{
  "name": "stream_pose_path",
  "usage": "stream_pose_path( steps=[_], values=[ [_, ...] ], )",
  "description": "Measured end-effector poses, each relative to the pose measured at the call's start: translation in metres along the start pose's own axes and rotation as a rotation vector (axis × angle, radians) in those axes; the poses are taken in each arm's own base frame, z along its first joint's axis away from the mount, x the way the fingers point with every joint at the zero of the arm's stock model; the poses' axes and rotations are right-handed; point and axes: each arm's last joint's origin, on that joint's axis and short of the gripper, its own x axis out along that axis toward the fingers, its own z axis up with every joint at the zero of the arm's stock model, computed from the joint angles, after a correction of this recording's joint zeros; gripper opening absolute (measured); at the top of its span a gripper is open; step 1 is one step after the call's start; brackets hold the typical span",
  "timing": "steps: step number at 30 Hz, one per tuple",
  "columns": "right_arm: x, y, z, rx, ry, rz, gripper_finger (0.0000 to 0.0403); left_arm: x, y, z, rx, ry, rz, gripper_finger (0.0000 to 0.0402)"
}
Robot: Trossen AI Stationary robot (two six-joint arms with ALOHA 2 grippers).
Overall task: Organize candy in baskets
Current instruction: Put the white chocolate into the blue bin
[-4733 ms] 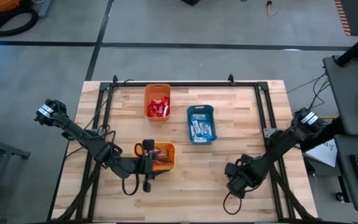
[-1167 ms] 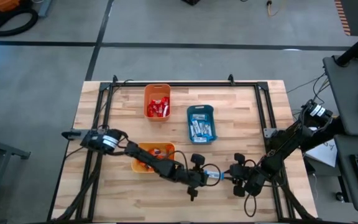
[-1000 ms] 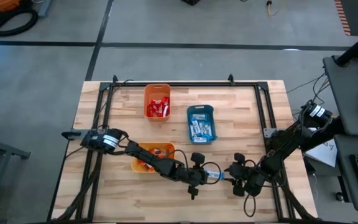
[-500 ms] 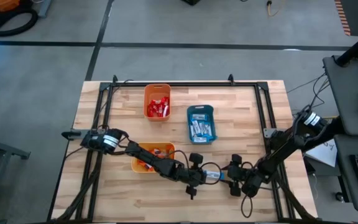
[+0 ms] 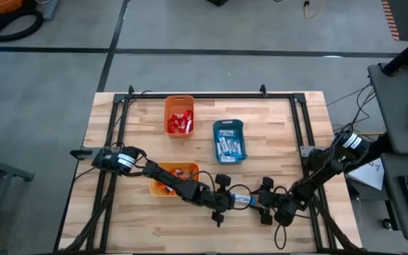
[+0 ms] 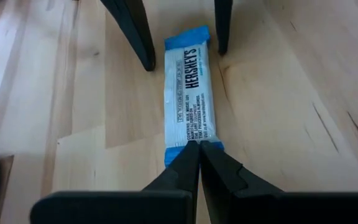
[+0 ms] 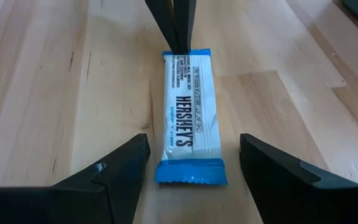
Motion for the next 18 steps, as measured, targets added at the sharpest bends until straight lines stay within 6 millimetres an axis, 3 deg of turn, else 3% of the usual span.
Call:
stream_pose_path(
  steps=[8,18],
  values=[
    [0.0025,0.0006,-0.0004,-0.024,-0.018,-0.007,0.0232,0.0003,0.0005,-0.0008,-0.004,0.003,-0.003,0.0],
    [0.0033,0.0006,0.0005,-0.041,-0.024,-0.007,0.0167,0.0004,0.0006,-0.0009,-0.009,0.003,-0.003,0.0]
  ],
)
